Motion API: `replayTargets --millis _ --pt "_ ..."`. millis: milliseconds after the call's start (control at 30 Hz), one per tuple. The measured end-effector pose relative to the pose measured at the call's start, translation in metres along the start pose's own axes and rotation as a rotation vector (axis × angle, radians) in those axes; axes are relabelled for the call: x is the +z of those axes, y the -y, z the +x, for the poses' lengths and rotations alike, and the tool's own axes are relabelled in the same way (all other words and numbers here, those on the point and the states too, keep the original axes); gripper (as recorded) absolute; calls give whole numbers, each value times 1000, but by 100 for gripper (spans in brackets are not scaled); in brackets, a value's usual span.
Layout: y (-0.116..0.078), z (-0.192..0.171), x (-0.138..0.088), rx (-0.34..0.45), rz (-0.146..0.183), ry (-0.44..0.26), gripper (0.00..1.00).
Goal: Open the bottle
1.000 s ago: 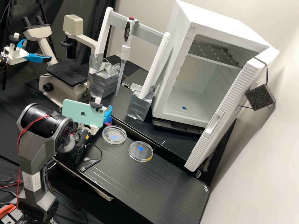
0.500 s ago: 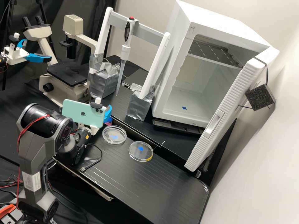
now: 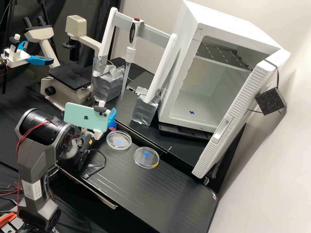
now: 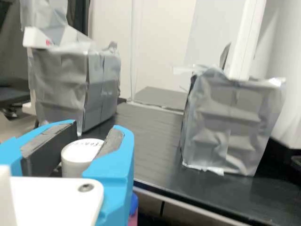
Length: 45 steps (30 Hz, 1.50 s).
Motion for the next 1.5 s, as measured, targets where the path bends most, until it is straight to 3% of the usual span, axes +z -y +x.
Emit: replayTargets --millis 467,900,1500 --pt "-18 -17 -15 55 15 -87 0" --pt "-4 -71 -9 -9 20 -73 0" --pt "10 -70 -7 -90 23 -68 0"
